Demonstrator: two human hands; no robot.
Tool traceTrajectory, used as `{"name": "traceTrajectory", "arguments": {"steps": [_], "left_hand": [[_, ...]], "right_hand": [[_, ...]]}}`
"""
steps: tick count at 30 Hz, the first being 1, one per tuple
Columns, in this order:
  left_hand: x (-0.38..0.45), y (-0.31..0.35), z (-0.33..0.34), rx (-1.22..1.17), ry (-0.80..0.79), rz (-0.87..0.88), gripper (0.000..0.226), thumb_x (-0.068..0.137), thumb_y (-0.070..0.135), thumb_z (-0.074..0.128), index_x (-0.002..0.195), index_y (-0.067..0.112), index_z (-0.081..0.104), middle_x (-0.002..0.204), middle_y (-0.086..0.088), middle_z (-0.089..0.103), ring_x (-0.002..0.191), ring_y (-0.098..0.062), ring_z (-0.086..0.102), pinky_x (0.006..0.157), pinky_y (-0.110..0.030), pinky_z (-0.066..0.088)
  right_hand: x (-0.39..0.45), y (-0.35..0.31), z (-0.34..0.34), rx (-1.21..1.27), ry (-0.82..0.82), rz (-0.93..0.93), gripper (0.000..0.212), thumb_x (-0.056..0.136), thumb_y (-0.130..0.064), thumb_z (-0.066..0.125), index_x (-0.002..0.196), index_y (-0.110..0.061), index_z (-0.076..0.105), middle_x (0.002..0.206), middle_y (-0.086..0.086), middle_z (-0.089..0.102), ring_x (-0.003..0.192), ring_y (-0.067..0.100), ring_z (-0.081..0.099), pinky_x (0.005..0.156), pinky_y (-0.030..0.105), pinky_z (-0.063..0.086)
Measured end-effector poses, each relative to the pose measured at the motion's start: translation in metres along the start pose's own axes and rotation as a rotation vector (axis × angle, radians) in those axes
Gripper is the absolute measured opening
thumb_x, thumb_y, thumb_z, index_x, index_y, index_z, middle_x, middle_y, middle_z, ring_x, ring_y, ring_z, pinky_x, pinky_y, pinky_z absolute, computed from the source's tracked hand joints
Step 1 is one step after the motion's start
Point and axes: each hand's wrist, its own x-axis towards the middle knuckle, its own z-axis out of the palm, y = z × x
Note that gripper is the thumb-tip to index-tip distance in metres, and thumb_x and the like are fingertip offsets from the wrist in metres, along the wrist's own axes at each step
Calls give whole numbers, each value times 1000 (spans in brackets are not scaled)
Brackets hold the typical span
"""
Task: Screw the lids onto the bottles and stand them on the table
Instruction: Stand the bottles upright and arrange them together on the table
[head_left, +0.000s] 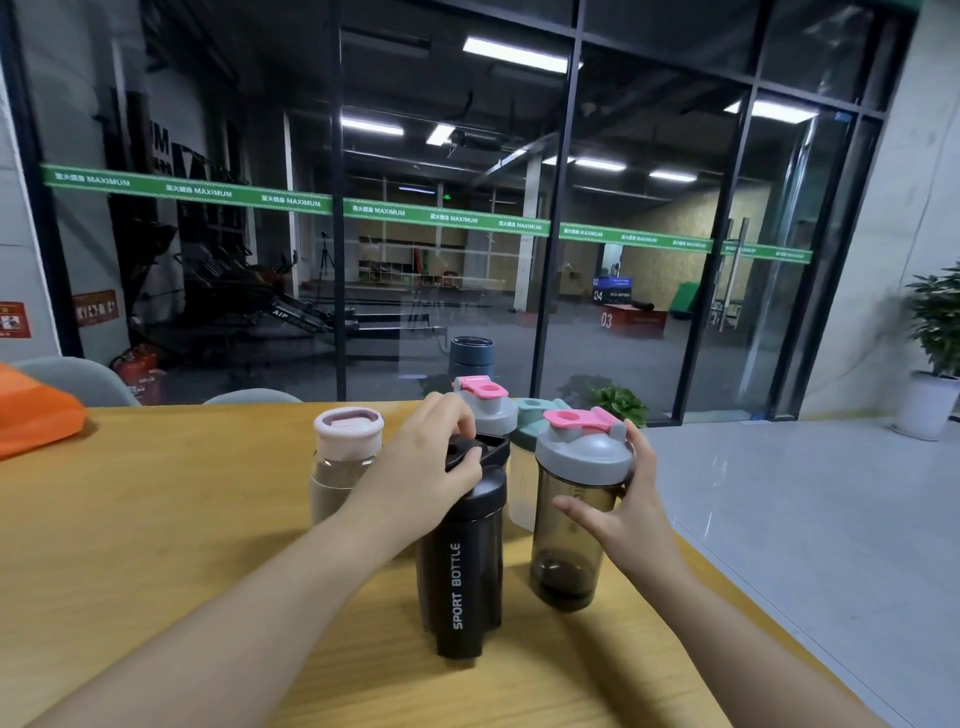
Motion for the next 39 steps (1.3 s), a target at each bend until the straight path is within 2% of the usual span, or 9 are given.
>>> {"name": "traceTrajectory", "arguments": {"steps": [4,8,17,21,25,28,33,35,39], "left_hand": [[-4,-8,-10,92,6,22,20,84,12,62,90,24,48,94,8,54,94,-2,48,77,-9,30],[-6,-11,-23,167,-42,60,20,84,12,62,95,24,52,101,10,56,105,13,34,83,8,10],[-1,-16,-34,172,-258,-40,35,90,20,54,122,33,54,115,23,54,106,10,44,81,11,10],[4,-15,-36,160,-378,-104,36,91,20,49,119,42,51,106,32,53,97,26,35,74,14,11],[13,-11,-37,99,-433,-149,25,92,35,52,115,43,54,109,25,58,106,8,50,88,4,25],[28,-6,-32,78,-380,-105,21,91,46,50,111,39,55,111,20,57,106,3,52,97,-23,42],[58,3,-16,136,-286,53,25,91,40,54,112,28,59,110,14,56,105,-3,50,91,-23,41],[73,6,-7,178,-291,85,26,91,37,56,114,25,59,114,9,55,110,-9,48,97,-30,40],[108,6,12,310,-361,37,40,92,37,55,129,21,51,133,2,49,124,-15,41,101,-30,34]], "right_hand": [[-1,4,-2,27,-5,-2,110,63,-28,85,146,-34,13,139,-10,30,130,14,37,108,33,37],[-3,5,-4,23,-2,0,113,57,-42,81,146,-37,12,145,-5,29,132,16,36,110,39,37],[-2,9,-8,1,31,19,127,51,-60,83,149,-32,7,147,-2,30,132,17,37,111,41,34],[0,11,-10,-49,144,-36,117,52,-76,65,146,-26,17,147,-3,29,131,14,37,108,36,35],[9,4,-12,-106,237,-165,95,62,-67,62,138,-16,33,135,-8,33,128,18,37,106,34,33],[22,-12,-13,-107,278,-258,70,71,-57,57,125,-14,47,123,-6,44,115,13,42,98,17,31],[48,-43,-15,-239,221,-360,8,89,-30,54,87,-23,59,85,-13,56,89,14,53,75,11,36],[60,-53,-15,-360,126,-281,10,92,-20,56,86,-18,64,85,-8,60,88,14,53,71,17,39],[76,-66,-13,-576,-206,-76,26,94,-35,50,83,-19,67,77,-3,64,71,12,56,62,28,44]]}}
